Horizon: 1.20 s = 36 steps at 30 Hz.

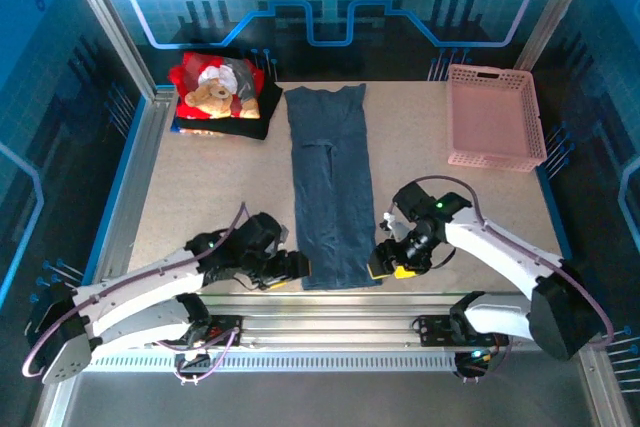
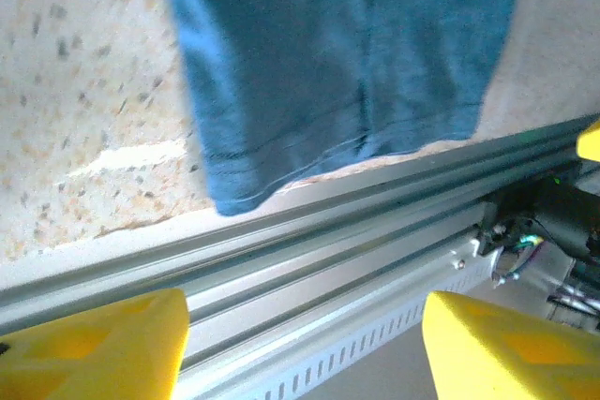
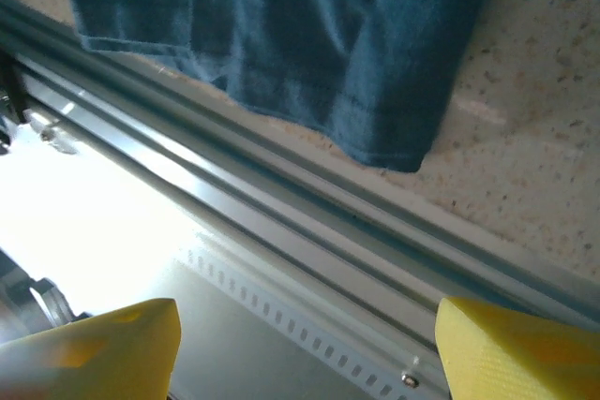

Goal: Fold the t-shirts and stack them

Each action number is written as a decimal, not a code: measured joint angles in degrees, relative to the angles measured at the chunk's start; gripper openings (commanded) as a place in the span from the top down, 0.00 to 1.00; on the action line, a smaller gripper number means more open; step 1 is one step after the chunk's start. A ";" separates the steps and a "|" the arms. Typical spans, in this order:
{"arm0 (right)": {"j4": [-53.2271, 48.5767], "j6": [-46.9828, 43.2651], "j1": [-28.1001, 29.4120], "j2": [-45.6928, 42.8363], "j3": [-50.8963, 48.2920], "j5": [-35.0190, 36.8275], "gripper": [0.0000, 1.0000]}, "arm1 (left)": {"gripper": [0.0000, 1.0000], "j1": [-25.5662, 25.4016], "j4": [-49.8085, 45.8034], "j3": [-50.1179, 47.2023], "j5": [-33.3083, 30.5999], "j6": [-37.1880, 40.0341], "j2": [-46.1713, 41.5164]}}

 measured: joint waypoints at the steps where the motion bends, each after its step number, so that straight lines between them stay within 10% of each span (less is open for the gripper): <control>1: 1.11 0.31 0.02 0.81 -0.63 0.07 0.29 | 0.37 -1.11 1.66 -1.27 -0.76 -1.49 0.20; 24: 18.01 4.79 0.92 9.84 -7.52 0.00 0.35 | 0.61 -4.66 28.96 -8.74 -4.48 -13.55 16.04; 36: 18.95 9.05 2.29 12.09 -7.37 3.45 0.99 | 0.98 -4.76 32.15 -7.87 -3.26 -13.53 19.78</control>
